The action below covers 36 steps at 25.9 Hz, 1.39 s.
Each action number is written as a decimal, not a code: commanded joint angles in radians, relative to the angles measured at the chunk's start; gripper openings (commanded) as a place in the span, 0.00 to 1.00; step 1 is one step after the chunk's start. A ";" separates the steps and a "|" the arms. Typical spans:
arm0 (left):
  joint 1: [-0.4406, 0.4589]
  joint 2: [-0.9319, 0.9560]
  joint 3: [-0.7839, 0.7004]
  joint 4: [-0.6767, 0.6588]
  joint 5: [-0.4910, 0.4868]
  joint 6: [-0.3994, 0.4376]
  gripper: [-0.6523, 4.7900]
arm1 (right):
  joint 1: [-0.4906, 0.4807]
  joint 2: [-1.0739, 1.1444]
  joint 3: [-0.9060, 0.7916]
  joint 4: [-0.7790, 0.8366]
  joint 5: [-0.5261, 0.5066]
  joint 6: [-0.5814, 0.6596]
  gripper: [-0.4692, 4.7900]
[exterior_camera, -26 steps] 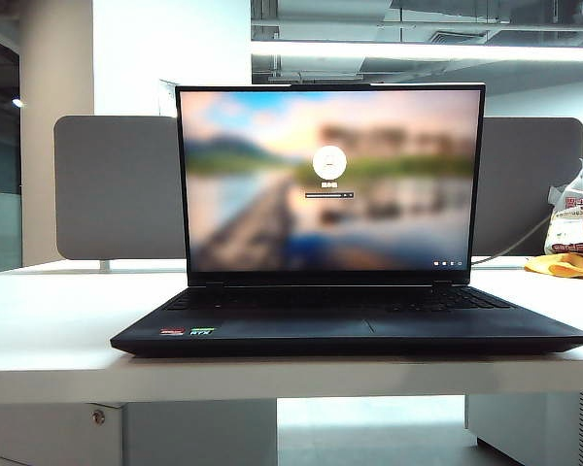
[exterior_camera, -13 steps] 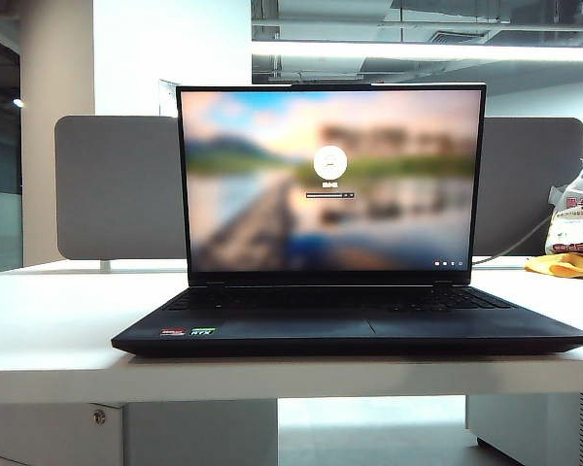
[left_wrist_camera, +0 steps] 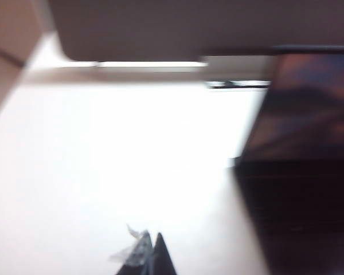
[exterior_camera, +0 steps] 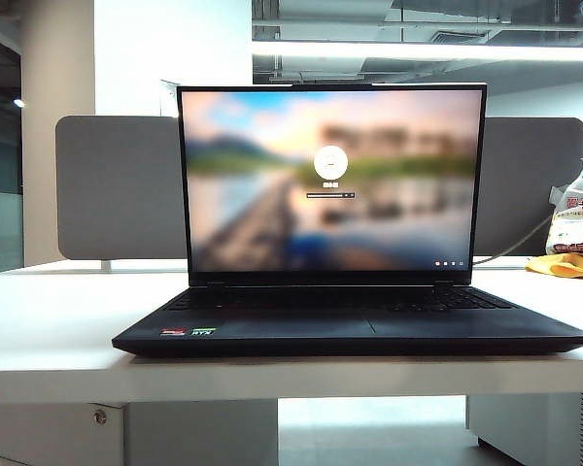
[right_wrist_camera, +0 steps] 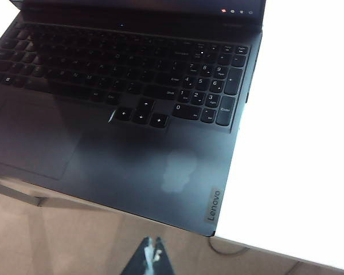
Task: Open the lid of the laptop and use the keypad to enter the password "123".
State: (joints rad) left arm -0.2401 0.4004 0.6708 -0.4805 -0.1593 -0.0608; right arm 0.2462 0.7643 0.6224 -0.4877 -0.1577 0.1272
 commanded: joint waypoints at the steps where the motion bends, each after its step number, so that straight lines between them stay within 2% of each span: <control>1: 0.090 -0.044 -0.119 0.173 0.079 0.016 0.11 | 0.000 -0.002 0.004 0.013 0.010 0.003 0.09; 7: 0.201 -0.161 -0.364 0.372 0.126 0.053 0.11 | 0.000 -0.002 0.004 0.014 0.006 0.003 0.09; 16: 0.290 -0.340 -0.588 0.465 0.145 0.044 0.11 | 0.000 -0.002 0.004 0.013 0.002 0.003 0.09; 24: 0.295 -0.397 -0.665 0.497 0.148 0.042 0.11 | 0.000 -0.002 0.004 0.014 0.002 0.003 0.09; 36: 0.295 -0.397 -0.664 0.464 0.138 0.046 0.11 | 0.000 -0.002 0.004 0.014 0.002 0.003 0.09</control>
State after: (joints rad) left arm 0.0547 0.0032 0.0071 -0.0204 -0.0269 -0.0181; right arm 0.2459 0.7643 0.6224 -0.4873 -0.1539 0.1272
